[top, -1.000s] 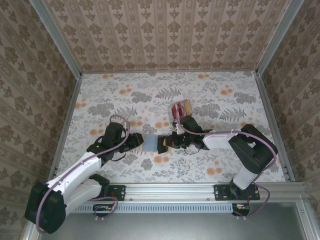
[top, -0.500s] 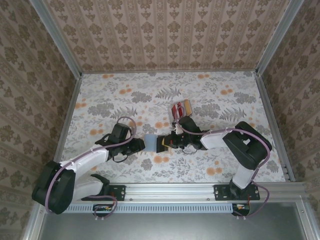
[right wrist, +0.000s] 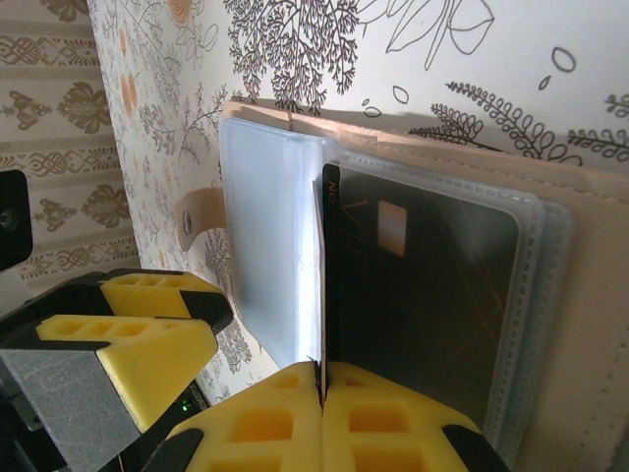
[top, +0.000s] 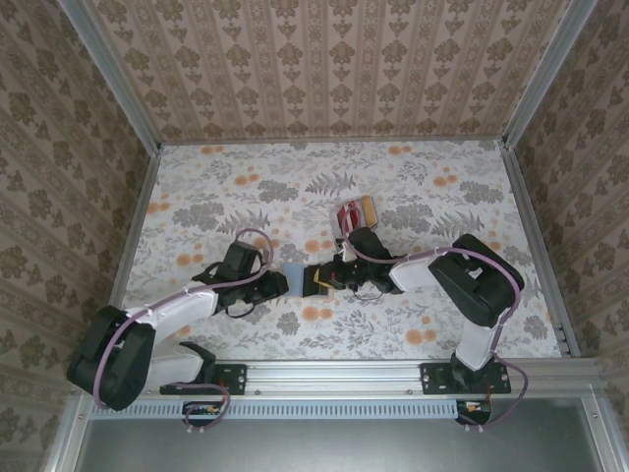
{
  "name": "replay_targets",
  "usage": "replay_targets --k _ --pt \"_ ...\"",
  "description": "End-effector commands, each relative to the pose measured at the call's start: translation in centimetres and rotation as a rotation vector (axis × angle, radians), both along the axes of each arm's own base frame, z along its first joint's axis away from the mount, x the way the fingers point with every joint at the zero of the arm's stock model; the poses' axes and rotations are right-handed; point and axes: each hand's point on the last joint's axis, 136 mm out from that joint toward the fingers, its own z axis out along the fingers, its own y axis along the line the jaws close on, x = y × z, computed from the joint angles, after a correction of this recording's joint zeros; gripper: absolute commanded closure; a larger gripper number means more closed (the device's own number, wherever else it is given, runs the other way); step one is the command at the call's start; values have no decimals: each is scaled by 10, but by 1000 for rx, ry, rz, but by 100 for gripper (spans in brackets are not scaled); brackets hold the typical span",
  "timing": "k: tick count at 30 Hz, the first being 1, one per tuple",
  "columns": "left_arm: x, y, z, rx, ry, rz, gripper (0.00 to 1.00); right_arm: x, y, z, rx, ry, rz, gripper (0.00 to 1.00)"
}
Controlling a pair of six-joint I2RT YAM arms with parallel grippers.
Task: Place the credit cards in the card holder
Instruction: Insert the credit card into the card slot.
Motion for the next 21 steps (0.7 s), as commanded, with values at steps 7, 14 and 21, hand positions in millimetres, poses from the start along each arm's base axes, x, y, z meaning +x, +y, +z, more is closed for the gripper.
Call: replay_targets --k 7,14,21 --pt "-1 -9 -4 -6 2 -24 66 3 12 -2 17 16 25 95" --pt "-8 -5 -10 8 10 -20 67 7 15 -3 19 21 30 94" --pt "-7 -6 -9 6 6 -18 67 11 20 -4 13 26 42 94"
